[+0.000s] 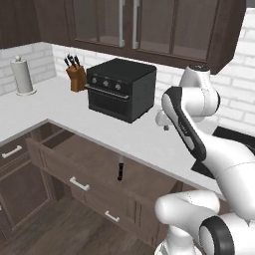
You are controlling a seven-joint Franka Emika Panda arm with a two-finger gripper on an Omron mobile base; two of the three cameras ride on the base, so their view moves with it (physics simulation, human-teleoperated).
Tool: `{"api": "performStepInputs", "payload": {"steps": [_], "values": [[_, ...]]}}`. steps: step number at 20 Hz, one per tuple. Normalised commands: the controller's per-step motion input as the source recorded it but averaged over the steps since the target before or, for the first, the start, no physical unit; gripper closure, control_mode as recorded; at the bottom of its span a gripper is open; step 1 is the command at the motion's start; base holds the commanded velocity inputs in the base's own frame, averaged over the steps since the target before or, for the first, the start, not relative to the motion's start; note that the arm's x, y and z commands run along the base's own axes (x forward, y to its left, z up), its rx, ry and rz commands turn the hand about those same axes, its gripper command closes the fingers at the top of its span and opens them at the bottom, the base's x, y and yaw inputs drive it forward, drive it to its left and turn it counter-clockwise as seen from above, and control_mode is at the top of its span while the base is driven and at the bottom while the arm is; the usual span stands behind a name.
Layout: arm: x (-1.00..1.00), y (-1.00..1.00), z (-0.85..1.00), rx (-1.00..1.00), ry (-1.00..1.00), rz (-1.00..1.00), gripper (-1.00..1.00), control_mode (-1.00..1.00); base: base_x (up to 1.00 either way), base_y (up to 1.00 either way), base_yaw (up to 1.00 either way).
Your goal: Pick up the knife from the drawer and place it on the cutting board. Then place the meat from the plate to the cutting board.
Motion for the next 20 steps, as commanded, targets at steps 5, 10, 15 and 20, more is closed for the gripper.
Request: {"api": "performStepInputs", "payload": {"steps": [5,10,15,20], "values": [[-0.26,0.26,-0.52,-0.01,0.19,0.09,-1.00,-1.00,0.00,0.04,0.01],[-0.09,0.96,-1.00,-0.04,0.38,0.05,-1.00,-1.00,0.00,0.00,0.00],[0.21,0.90,-1.00,-0.02,0.43,0.00,-1.00,-1.00,0.00,0.00,0.00],[0.44,0.32,-1.00,0.01,0.13,0.00,-1.00,-1.00,0.00,0.00,0.00]]}}
